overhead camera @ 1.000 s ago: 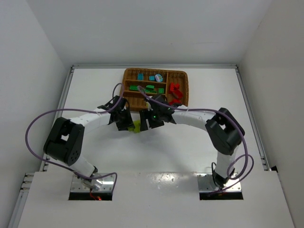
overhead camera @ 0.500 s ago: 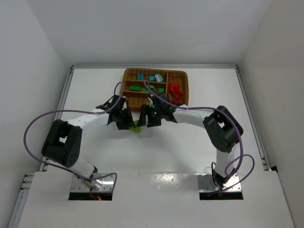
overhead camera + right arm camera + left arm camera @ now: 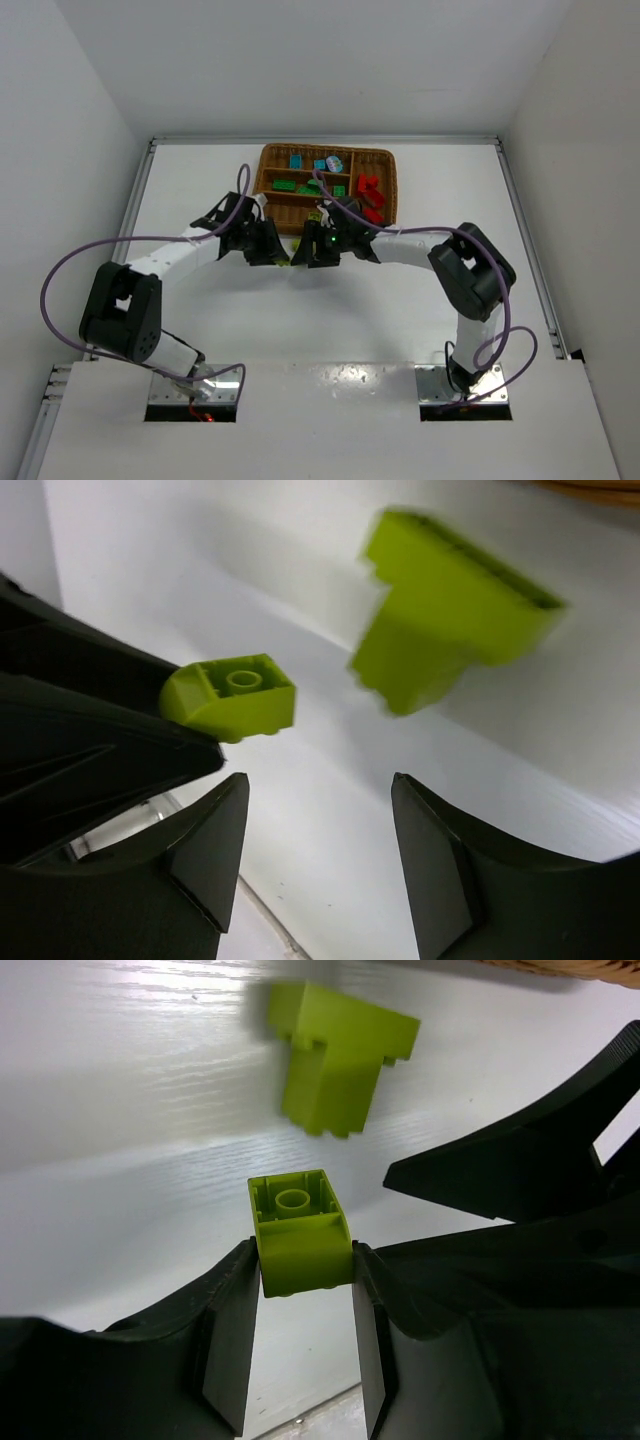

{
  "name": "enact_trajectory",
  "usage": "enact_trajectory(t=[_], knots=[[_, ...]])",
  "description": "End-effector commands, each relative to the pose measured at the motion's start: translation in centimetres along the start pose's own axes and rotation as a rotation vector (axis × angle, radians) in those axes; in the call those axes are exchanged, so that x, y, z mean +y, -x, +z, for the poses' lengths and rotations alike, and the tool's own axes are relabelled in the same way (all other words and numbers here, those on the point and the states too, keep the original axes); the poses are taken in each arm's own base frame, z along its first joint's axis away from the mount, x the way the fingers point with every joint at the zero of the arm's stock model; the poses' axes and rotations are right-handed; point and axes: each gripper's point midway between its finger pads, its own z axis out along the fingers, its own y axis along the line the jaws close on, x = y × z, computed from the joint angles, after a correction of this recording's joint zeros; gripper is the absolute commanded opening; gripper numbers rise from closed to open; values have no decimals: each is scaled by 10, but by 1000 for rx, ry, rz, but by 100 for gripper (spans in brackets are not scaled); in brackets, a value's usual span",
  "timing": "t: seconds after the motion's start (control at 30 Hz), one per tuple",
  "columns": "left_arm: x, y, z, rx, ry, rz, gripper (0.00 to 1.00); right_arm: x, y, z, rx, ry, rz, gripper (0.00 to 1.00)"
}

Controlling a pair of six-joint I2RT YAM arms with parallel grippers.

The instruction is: Sort the legos into containers by color

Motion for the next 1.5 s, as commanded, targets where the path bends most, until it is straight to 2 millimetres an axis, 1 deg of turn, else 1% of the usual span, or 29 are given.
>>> enact_trajectory(t=[0.0, 0.1, 0.2, 0.23, 0.27, 0.3, 0.33, 0.37, 0.4, 0.47, 0.5, 0.57, 0.6, 0.67, 0.7, 0.73, 0.8, 0.83, 0.9, 0.93, 1.0, 1.07, 1.13, 1.2, 1.3, 1.33, 1.4, 1.43, 1.47], knots=[[-22, 16, -13, -46, -80, 36, 0, 36, 19, -10, -71, 141, -31, 59], [-22, 16, -13, -46, -80, 36, 0, 34, 20, -7, -79, 135, -31, 56], [-19, 21, -16, -66, -72, 32, 0, 27, 24, -13, -109, 81, -29, 55], [-15, 25, -17, -78, -60, 22, 0, 17, 18, -16, -97, 37, -24, 54], [-11, 25, -17, -75, -51, 12, 0, 9, 23, -19, -129, -19, -16, 51], [-11, 25, -17, -75, -51, 12, 0, 10, 29, -28, -159, -45, -29, 49], [-11, 31, -22, -92, -45, 7, 0, 3, 23, -33, -149, -101, -19, 49], [-13, 33, -24, -93, -46, 8, 0, -8, 29, -39, -198, -168, -6, 49], [-17, 47, -30, -130, -50, 10, 0, -9, 32, -45, -227, -182, -8, 49], [-28, 63, -38, -176, -62, 24, 0, -23, 42, -72, -321, -276, 0, 49], [-37, 81, -43, -219, -65, 23, 0, -27, 43, -81, -346, -302, 1, 52], [-42, 97, -43, -248, -54, 25, 0, -37, 47, -105, -413, -385, 4, 54], [-46, 112, -37, -264, -52, 19, 0, -38, 49, -112, -425, -401, -12, 55], [-47, 127, -28, -274, -31, 14, 0, -44, 50, -122, -439, -452, -44, 57], [-45, 133, -23, -278, -17, 11, 0, -48, 45, -126, -417, -470, -54, 57], [-41, 143, -12, -276, 16, 3, 0, -49, 46, -128, -414, -487, -64, 58], [-38, 152, 0, -270, 39, -4, 0, -45, 48, -131, -409, -491, -72, 60], [-35, 157, 10, -255, 61, 0, 10, -45, 48, -131, -409, -491, -72, 61], [-34, 161, 18, -240, 72, 6, 26, -45, 48, -131, -409, -491, -72, 61], [-30, 161, 20, -233, 91, 15, 29, -45, 48, -131, -409, -491, -72, 61], [-31, 167, 20, -245, 97, 29, 51, -43, 49, -129, -404, -484, -72, 61], [-28, 169, 19, -252, 110, 41, 79, -41, 52, -127, -402, -473, -84, 61], [-34, 170, 15, -262, 111, 61, 86, -39, 51, -126, -397, -466, -84, 61], [-35, 169, 10, -275, 128, 89, 88, -39, 52, -124, -394, -468, -84, 61], [-33, 149, 8, -255, 169, 165, 85, -37, 53, -123, -395, -454, -85, 61], [-41, 135, 10, -231, 160, 220, 83, -39, 52, -120, -388, -459, -84, 61], [-40, 108, 10, -193, 179, 332, 83, -39, 52, -120, -387, -460, -84, 61], [-49, 91, 14, -170, 162, 388, 87, -39, 52, -120, -387, -460, -84, 61], [-51, 81, 17, -158, 155, 431, 94, -38, 51, -120, -382, -452, -84, 61]])
